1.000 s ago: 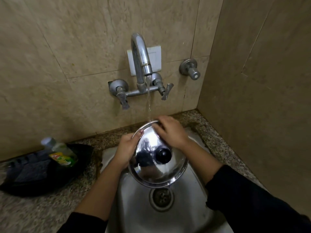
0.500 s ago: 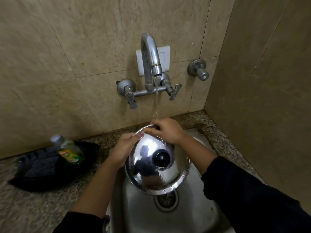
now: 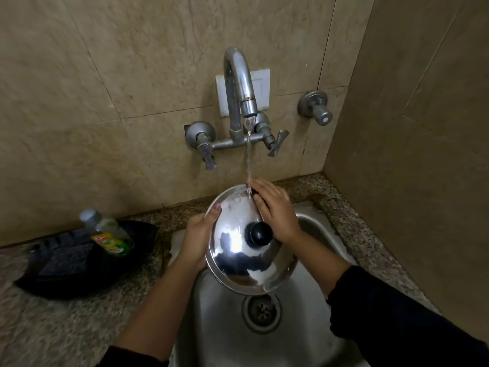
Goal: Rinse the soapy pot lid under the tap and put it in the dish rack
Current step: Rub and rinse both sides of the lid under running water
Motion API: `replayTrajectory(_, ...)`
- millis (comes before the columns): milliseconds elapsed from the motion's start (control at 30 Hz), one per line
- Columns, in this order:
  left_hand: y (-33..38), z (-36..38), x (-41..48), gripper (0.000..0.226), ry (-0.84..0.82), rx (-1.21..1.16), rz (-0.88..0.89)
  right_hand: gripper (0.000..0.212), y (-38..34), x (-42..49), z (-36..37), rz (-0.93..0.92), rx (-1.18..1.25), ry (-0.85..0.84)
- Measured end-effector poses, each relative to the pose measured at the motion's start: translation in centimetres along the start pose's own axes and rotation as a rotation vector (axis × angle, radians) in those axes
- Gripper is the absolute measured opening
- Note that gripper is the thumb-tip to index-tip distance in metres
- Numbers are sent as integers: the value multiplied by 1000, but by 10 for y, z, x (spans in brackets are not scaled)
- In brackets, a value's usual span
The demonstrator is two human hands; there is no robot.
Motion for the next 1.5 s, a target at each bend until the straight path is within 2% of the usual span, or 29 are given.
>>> replayTrajectory(67, -1, 2, -2, 31, 50, 85, 13, 37, 19, -15, 0, 88, 80, 69)
replayTrajectory(200, 22, 18, -4, 39, 89, 307, 158, 33, 50, -40, -3, 395, 276, 208)
replayTrajectory(300, 34, 26, 3, 43, 120, 377, 170, 26, 53, -51, 24, 679, 599, 144)
replayTrajectory(400, 34, 26, 11, 40, 146, 342, 133, 23, 52, -54, 41, 838, 657, 136)
replayTrajectory(567, 28, 17, 18, 32, 183, 146, 47, 25, 39, -42, 30, 772, 508, 138)
replayTrajectory(633, 22, 13, 17, 29, 166, 70, 29, 28, 30, -36, 24, 669, 322, 96)
replayTrajectory(800, 13, 1, 4, 23, 184, 53, 100, 22, -4, -14, 8, 336, -225, 52)
replayTrajectory(833, 14, 0, 1, 26, 188, 63, 124, 28, -14, -6, 9, 262, -285, 35)
replayTrajectory(933, 13, 3, -3, 38, 132, 124, 148, 49, -47, 18, 18, 30, -262, -78)
replayTrajectory(1000, 9, 3, -4, 37, 102, 137, 135, 51, -56, 29, 18, -77, -267, -156)
replayTrajectory(1067, 0, -5, -2, 27, 102, 15, 92, 42, -40, 34, 7, -20, -221, -153)
replayTrajectory(1167, -16, -14, -2, 20, 57, -235, -47, 43, 4, 33, -14, 208, -103, -112)
replayTrajectory(1200, -19, -14, 1, 21, 15, -230, -82, 39, 6, 32, -15, 219, -64, -129)
replayTrajectory(1267, -14, -12, 8, 25, -79, -41, -93, 30, -11, 33, -7, 161, -29, -243)
replayTrajectory(1333, 2, -6, 14, 36, -146, 143, -13, 28, -36, 29, 8, 40, -83, -400)
replayTrajectory(1367, 7, -2, 15, 38, -158, 170, 23, 30, -38, 28, 11, 11, -111, -405)
replayTrajectory(1433, 11, -6, 12, 29, -92, 94, 53, 39, -15, 28, 1, 141, -53, -271)
replayTrajectory(1500, 3, -15, 10, 21, -30, -67, 5, 54, 21, 22, -22, 360, 11, -31)
Point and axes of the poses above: each hand's wrist, its own x-axis towards the middle knuckle, its own z-axis out of the palm, y = z × x, the point moved 9 cm from there along x, towards the middle knuckle, and after that the axes turned 4 degrees about y, right-handed, at the moved point
